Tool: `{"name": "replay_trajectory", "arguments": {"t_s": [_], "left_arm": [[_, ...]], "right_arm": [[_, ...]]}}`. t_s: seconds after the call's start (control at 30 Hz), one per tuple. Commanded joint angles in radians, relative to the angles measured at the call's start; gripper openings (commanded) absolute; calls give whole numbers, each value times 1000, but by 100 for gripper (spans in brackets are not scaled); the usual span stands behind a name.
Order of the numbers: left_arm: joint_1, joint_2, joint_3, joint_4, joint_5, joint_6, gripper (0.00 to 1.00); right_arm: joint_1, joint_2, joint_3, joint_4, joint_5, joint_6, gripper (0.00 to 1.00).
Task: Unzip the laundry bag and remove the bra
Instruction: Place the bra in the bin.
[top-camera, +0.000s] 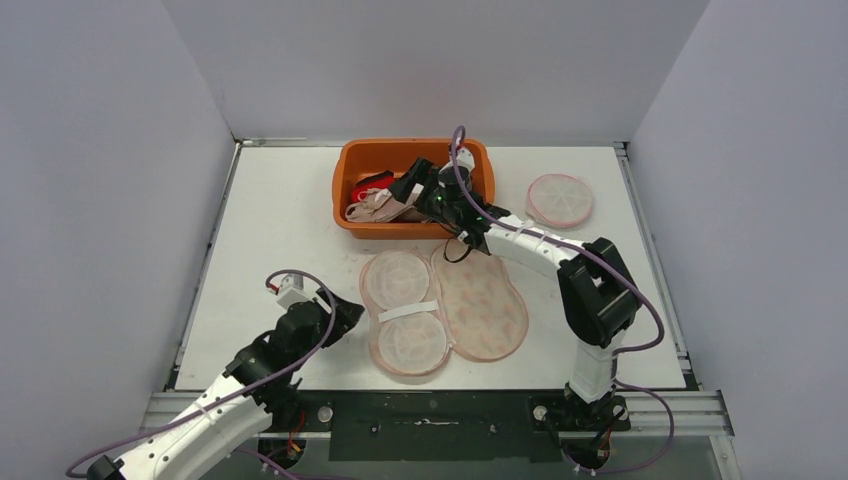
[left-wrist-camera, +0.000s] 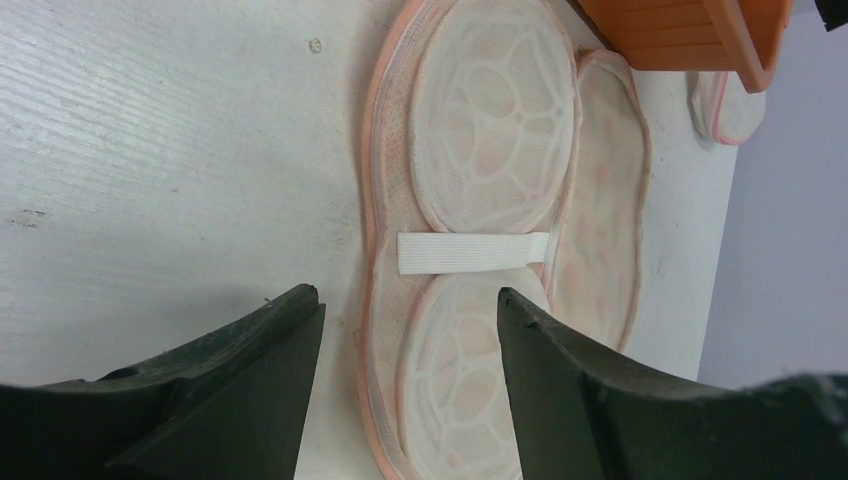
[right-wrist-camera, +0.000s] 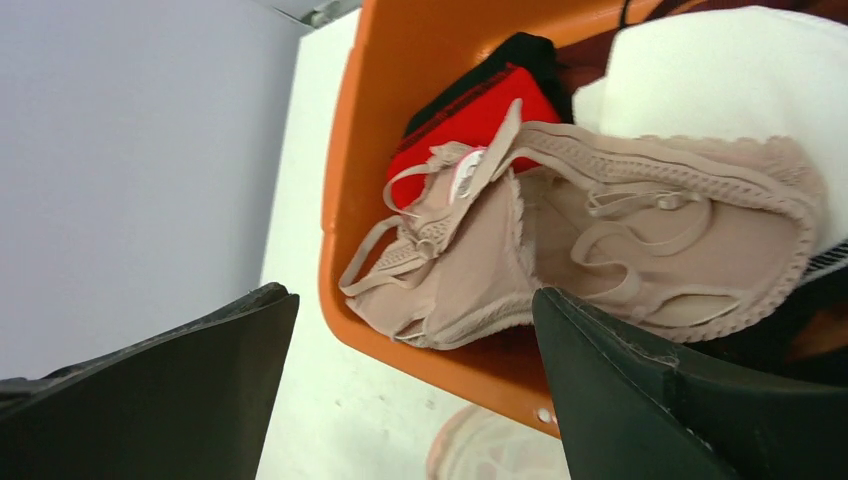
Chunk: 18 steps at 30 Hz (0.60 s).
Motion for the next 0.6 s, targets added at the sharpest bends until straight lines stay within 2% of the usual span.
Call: {"name": "replay_trajectory", "arguments": {"t_s": [0.0, 0.27, 0.4, 0.57], "left_arm": [[7, 24, 57, 61, -28, 38, 62], [11, 72, 131, 93, -62, 98, 64], [20, 153, 212, 157, -73, 156, 65], [49, 353, 387, 215, -91, 262, 65]], "right_arm": [[3, -75, 20, -147, 71, -145, 91], [6, -205, -36, -180, 170, -301, 87], [-16, -165, -12, -208, 165, -338, 78], [-50, -86, 32, -260, 152, -348, 75]]}}
